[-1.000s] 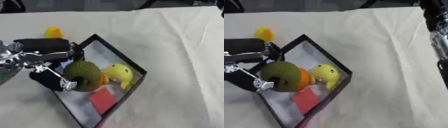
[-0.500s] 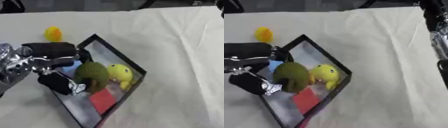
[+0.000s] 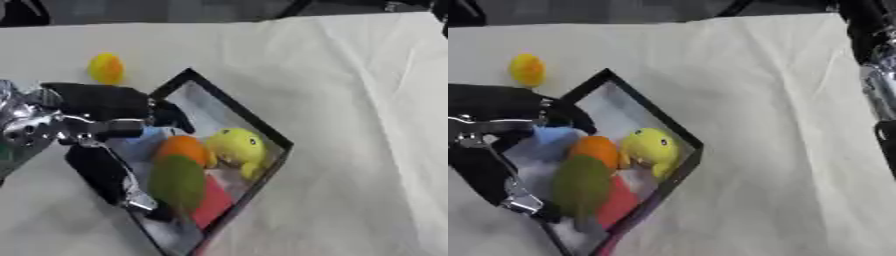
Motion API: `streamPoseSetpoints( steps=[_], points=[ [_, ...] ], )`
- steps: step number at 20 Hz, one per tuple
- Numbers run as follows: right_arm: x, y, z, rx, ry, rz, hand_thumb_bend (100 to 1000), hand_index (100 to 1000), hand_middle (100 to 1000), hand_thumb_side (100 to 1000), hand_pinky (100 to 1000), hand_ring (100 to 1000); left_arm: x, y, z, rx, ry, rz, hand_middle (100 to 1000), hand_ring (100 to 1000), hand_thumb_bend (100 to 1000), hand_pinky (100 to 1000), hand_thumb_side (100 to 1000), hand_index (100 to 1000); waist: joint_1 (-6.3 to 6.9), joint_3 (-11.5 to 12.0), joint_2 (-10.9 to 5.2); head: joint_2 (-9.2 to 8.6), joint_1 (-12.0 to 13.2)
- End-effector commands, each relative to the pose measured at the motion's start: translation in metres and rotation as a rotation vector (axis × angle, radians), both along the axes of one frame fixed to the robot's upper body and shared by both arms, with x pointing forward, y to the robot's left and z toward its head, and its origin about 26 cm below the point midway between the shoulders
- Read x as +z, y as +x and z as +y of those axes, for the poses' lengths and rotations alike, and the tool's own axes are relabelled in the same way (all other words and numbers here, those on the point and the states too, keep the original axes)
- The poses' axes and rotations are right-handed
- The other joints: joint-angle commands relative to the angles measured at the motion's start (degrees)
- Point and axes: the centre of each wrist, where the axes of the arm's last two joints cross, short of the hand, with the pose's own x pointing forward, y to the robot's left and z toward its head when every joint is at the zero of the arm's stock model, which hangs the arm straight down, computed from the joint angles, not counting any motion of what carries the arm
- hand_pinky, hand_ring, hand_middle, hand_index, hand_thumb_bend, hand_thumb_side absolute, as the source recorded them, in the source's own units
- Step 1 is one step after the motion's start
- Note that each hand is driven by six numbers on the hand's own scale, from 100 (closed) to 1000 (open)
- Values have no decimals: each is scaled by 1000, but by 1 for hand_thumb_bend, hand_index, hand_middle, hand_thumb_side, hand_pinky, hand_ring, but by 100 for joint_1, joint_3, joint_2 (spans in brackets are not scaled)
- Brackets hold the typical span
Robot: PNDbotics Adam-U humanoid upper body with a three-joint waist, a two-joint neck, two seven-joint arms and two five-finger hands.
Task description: Pick up objects on the table and place them in the box.
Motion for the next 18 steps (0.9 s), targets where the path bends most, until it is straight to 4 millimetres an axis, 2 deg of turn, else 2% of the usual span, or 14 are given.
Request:
streamPoseSetpoints(
  steps=[1,3,4,5,6,7,10,13,15,18],
  points=[
    [13,-4,-4,-8,-23,-36,100,821,732,693,924,745,15,-1,11,11,-16,-31,910,939,740,933,706,968,41,5,-207,-10,0],
    [13,-4,-4,-9,-23,-37,100,821,732,693,924,745,19,0,16,19,-36,-46,898,931,649,925,720,953,42,4,-208,-20,-11],
    [13,-4,-4,-10,-23,-38,100,821,732,692,924,745,22,0,19,31,-53,-62,883,920,575,912,719,933,42,4,-209,-25,-18],
    [13,-4,-4,-10,-23,-39,100,821,732,691,924,745,26,1,23,47,-78,-85,870,908,551,901,727,918,42,2,-209,-32,-21],
    [13,-4,-4,-11,-23,-40,100,821,732,690,924,745,30,1,27,63,-105,-111,836,871,466,867,720,880,41,-1,-209,-38,-21],
    [14,-4,-5,-13,-22,-42,100,821,731,689,924,745,37,1,33,87,-148,-160,831,864,452,859,710,883,40,-5,-208,-45,-24],
    [14,-5,-6,-21,-20,-48,100,820,730,686,924,744,58,0,48,145,-255,-324,821,858,463,854,654,885,43,-20,-204,-54,-11],
    [15,-6,-6,-19,-21,-52,100,821,730,685,924,744,71,6,60,279,-312,-396,820,864,486,860,649,886,58,-35,-207,-68,23],
    [15,-6,-5,-16,-21,-51,100,821,730,686,924,744,71,29,70,405,-329,-389,821,868,499,866,672,891,61,-55,-212,-95,45],
    [14,-6,-5,-16,-20,-48,100,820,731,688,924,744,62,70,86,566,-349,-361,818,868,590,867,700,892,56,-90,-207,-129,97]
  ],
)
